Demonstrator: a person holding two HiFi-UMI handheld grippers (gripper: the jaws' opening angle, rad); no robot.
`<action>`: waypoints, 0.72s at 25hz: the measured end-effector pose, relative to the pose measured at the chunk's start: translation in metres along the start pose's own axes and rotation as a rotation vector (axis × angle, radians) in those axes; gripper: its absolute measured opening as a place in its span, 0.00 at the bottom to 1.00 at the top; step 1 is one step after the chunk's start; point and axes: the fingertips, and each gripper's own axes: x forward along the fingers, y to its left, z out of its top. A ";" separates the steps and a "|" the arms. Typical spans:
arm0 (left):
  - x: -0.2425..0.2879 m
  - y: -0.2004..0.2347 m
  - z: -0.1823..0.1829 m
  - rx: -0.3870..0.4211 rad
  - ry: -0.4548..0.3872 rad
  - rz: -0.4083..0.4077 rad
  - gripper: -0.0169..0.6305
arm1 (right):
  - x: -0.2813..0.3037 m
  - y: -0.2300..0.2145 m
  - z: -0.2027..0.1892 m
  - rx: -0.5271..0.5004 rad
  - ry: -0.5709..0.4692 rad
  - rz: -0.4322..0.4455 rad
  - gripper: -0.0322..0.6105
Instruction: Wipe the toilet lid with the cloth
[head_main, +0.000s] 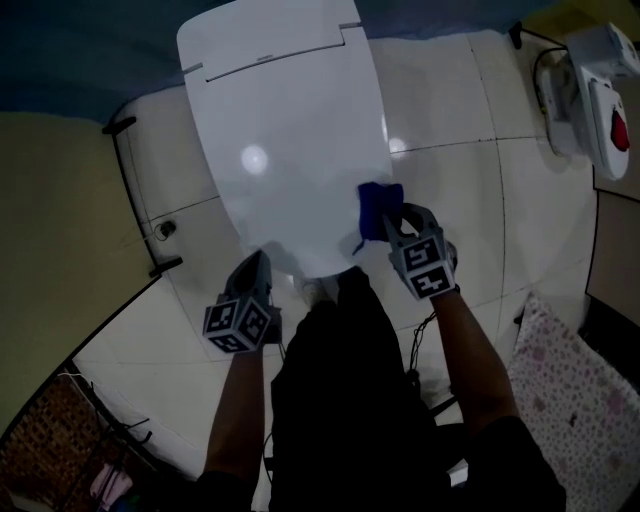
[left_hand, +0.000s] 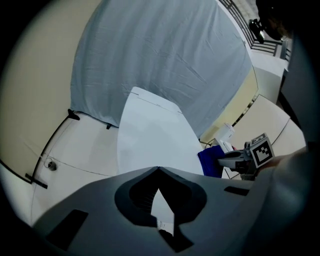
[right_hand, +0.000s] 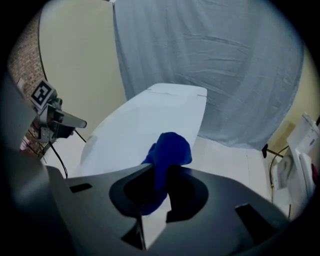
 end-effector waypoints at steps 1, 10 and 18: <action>-0.005 0.005 0.000 -0.025 -0.014 0.010 0.01 | -0.006 0.006 0.010 -0.022 -0.025 0.006 0.14; -0.082 0.047 0.003 -0.049 -0.048 0.089 0.01 | -0.035 0.146 0.098 -0.164 -0.196 0.204 0.14; -0.130 0.080 -0.027 -0.074 -0.082 0.152 0.01 | 0.001 0.263 0.087 -0.091 -0.168 0.423 0.14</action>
